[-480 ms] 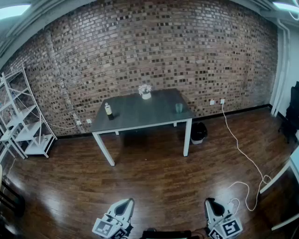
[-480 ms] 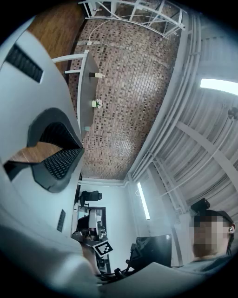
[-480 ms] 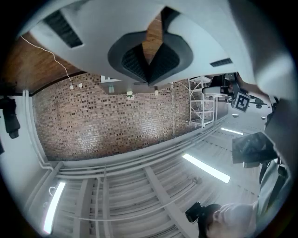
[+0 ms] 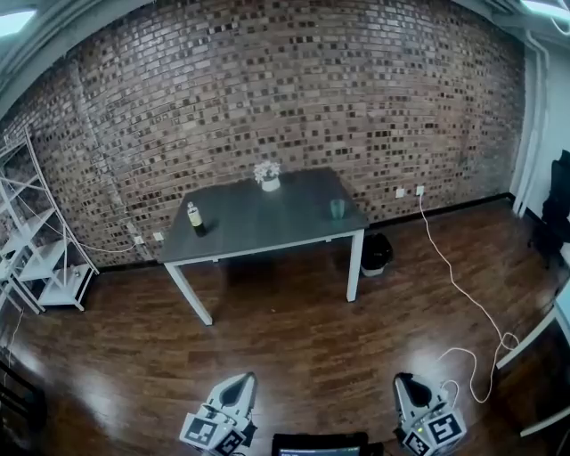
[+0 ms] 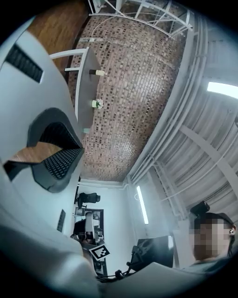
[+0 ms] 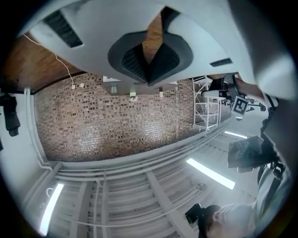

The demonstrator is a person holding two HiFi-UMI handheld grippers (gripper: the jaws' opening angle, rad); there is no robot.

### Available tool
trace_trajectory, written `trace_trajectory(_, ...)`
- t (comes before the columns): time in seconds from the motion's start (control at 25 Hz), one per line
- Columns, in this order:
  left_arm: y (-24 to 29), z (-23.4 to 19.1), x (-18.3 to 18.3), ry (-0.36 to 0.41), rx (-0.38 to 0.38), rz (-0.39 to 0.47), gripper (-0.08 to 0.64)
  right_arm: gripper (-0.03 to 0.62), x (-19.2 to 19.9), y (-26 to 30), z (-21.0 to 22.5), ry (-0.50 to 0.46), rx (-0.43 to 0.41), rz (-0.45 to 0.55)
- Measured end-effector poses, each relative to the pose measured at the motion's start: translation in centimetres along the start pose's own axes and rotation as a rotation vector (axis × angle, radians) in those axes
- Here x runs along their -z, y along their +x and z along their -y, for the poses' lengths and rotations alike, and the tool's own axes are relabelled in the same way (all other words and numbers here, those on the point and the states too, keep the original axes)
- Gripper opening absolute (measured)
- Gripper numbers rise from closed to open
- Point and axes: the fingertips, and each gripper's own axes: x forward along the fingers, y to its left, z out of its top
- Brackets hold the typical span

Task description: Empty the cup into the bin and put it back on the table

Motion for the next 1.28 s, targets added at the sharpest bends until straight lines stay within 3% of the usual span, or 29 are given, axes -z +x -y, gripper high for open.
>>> trace_trajectory(0.32, 6.3, -4.5, -1.3, 0.044, 0.019, 0.007, 0.0, 0.003, -2.2, 6.5, 1.6, -0.008, 0.041, 0.008)
trace_trajectory(0.64, 11.4, -7.6, -0.8, 0.033, 0.12, -0.032, 0.0, 0.003, -3.9, 12.5, 2.5, 0.016, 0.073, 0.012)
trace_trajectory(0.84, 15.3, -7.0, -0.7, -0.007, 0.201, -0.068, 0.0, 0.003, -5.0, 15.6, 4.1, -0.012, 0.027, -0.041)
trace_trajectory(1.28, 26.0, -9.0, -0.5, 0.018, 0.144, -0.057, 0.0, 0.003, -5.8, 24.6, 11.6, -0.038, -0.063, -0.027)
